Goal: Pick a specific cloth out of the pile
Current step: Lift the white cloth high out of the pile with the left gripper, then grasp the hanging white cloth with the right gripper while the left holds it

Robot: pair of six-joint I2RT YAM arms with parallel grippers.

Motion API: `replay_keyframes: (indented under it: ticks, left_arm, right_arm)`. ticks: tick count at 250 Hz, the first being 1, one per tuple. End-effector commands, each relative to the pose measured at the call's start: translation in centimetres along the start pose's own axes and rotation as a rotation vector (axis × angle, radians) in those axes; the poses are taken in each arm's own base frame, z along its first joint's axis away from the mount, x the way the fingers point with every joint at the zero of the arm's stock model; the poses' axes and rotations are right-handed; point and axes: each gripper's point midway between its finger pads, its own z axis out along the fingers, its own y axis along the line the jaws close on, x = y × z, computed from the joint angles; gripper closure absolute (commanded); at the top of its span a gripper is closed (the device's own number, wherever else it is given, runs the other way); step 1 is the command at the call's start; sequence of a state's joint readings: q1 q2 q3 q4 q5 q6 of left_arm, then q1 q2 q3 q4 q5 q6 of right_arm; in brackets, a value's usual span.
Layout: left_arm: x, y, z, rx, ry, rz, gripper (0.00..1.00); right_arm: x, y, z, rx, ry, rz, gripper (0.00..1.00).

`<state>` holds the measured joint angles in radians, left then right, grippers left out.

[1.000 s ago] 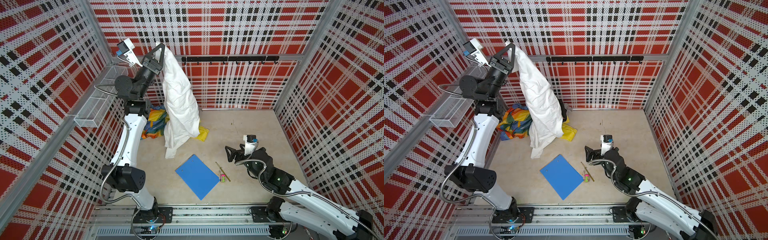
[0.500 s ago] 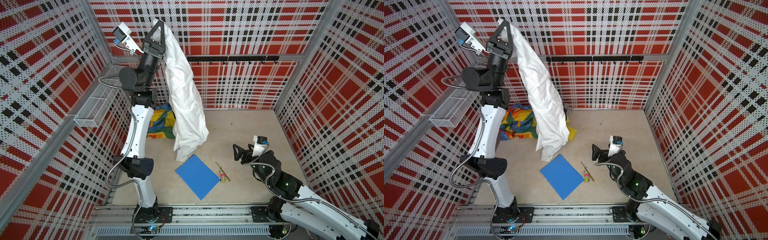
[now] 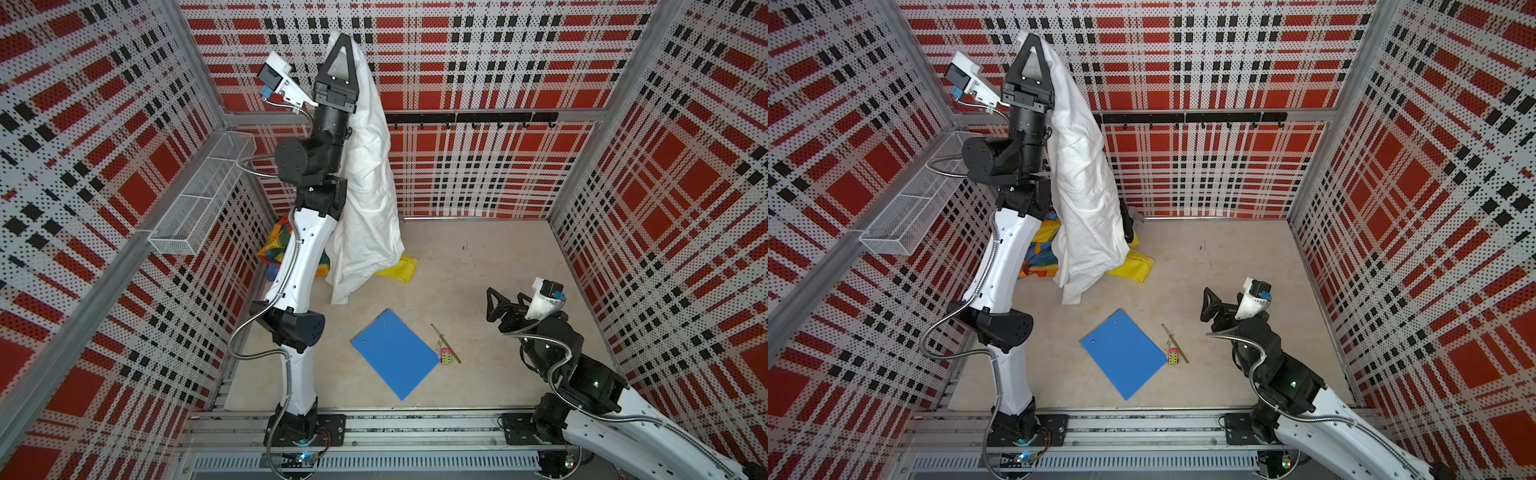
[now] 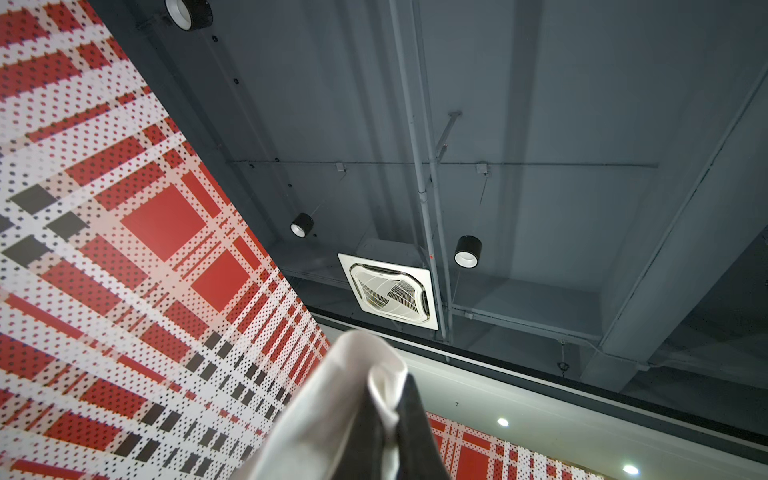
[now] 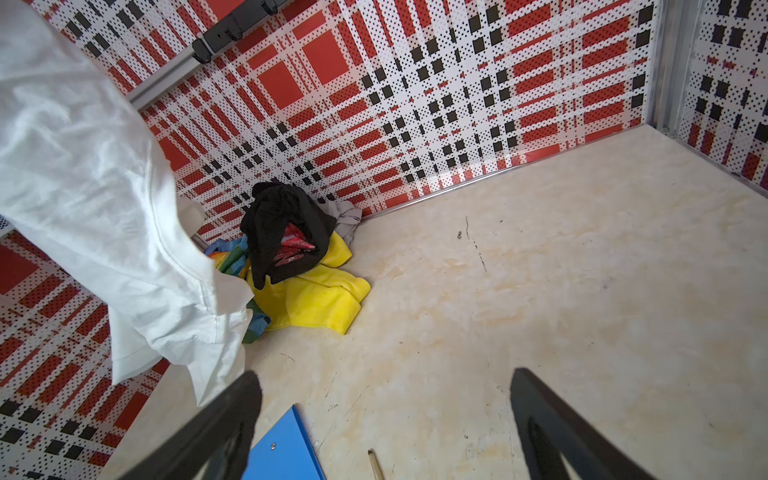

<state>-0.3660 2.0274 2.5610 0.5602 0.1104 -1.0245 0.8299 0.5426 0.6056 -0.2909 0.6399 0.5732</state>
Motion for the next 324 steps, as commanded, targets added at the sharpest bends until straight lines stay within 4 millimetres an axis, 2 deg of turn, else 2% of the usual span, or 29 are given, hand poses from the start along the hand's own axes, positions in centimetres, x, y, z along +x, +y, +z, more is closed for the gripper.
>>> replay_keyframes:
  ticks: [1, 44, 88, 105, 138, 163, 209, 254, 271, 301, 310, 324]
  left_arm:
    - [-0.7, -2.5, 0.2, 0.061, -0.059, -0.025, 0.98]
    - [1.1, -2.2, 0.3, 0.038, -0.059, -0.068, 0.98]
    - [3.3, -3.5, 0.5, 0.055, -0.047, -0.11, 0.98]
    - [4.1, -4.1, 0.5, 0.063, -0.036, -0.126, 0.97]
    - [6.2, -4.9, 0.5, 0.074, 0.011, -0.151, 0.97]
    - [7.9, -5.0, 0.2, 0.069, 0.047, -0.164, 0.97]
    - [10.2, -5.3, -0.1, 0.072, 0.101, -0.177, 0.98]
    - [10.8, -5.6, -0.4, 0.066, 0.127, -0.18, 0.98]
    - [10.7, -5.9, -0.4, 0.073, 0.129, -0.177, 0.98]
    - [10.8, -6.0, -0.4, 0.077, 0.138, -0.174, 0.98]
    - [10.8, -6.1, -0.5, 0.076, 0.14, -0.174, 0.98]
    - [10.8, -6.1, -0.5, 0.076, 0.144, -0.174, 0.98]
  right_arm:
    - [0.1, -0.2, -0.1, -0.002, -0.01, 0.016, 0.0]
    - [0.2, 0.3, -0.1, -0.028, -0.005, 0.027, 0.0]
    - [0.2, 0.6, -0.3, -0.054, -0.001, 0.028, 0.0]
    - [-0.1, 1.4, -0.4, -0.095, -0.009, 0.013, 0.0]
    - [-1.8, 5.6, -0.9, -0.289, -0.047, -0.075, 0.02]
    - [-3.6, 8.2, -0.1, -0.327, -0.073, -0.138, 0.0]
    - [-5.7, 13.6, 3.0, -0.39, -0.086, -0.237, 0.0]
    - [-7.6, 15.9, 6.9, -0.485, -0.1, -0.182, 0.01]
    - [-7.8, 16.9, 8.1, -0.518, -0.096, -0.184, 0.08]
    - [-7.5, 18.3, 9.2, -0.554, -0.078, -0.2, 0.35]
    - [-7.5, 18.3, 9.6, -0.54, -0.076, -0.202, 0.42]
    - [-7.6, 17.8, 10.4, -0.495, -0.08, -0.209, 0.58]
